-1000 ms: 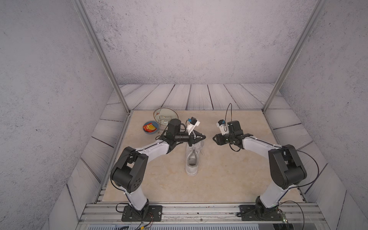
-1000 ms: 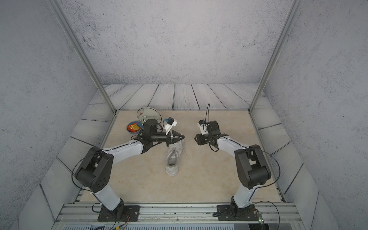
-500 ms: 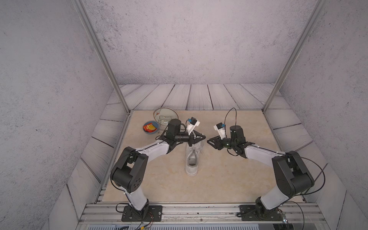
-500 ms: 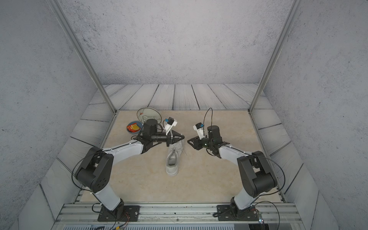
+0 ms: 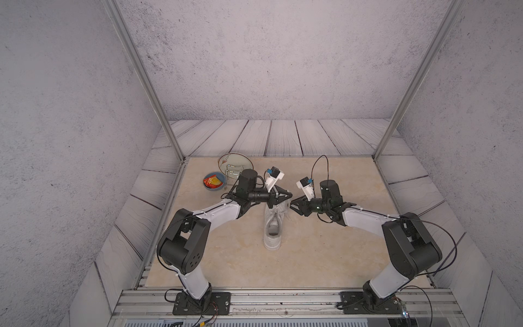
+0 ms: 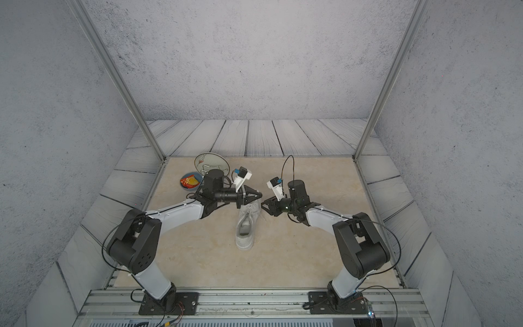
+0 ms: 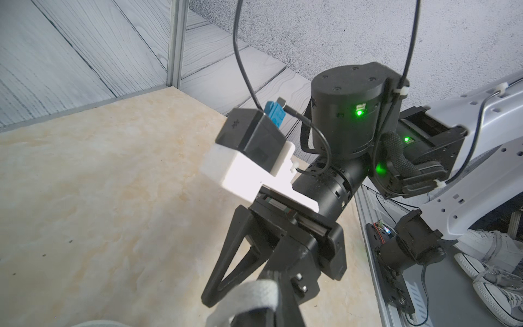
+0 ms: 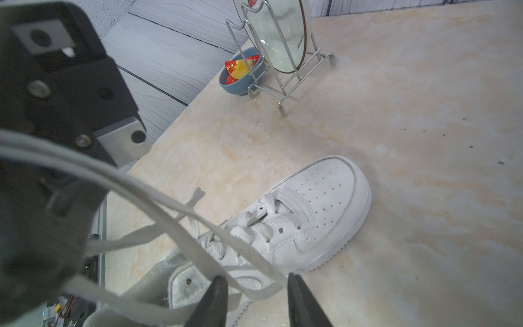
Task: Tie the shoes
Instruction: Cross the shoelace with the shoelace.
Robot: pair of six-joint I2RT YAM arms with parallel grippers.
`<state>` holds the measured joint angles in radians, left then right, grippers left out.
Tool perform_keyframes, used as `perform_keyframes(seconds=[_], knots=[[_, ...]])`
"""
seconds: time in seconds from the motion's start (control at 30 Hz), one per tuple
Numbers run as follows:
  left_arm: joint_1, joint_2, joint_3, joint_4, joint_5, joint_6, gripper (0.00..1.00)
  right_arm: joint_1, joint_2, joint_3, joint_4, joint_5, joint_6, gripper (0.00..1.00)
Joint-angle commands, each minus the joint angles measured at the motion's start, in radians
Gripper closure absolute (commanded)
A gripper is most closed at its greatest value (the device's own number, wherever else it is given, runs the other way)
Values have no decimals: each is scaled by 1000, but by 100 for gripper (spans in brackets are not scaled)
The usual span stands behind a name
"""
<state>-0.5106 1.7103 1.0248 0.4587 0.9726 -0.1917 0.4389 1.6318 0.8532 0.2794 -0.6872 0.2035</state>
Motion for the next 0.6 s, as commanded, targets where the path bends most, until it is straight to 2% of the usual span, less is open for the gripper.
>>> perform_keyframes(seconds=[0.0,0.57], knots=[[7,19,14,3,8,-3,100,13,25,36,-11,-17,-25,59],[8,21,15,-12,2,5,100,26,-51,-31,-15,13,-68,58]])
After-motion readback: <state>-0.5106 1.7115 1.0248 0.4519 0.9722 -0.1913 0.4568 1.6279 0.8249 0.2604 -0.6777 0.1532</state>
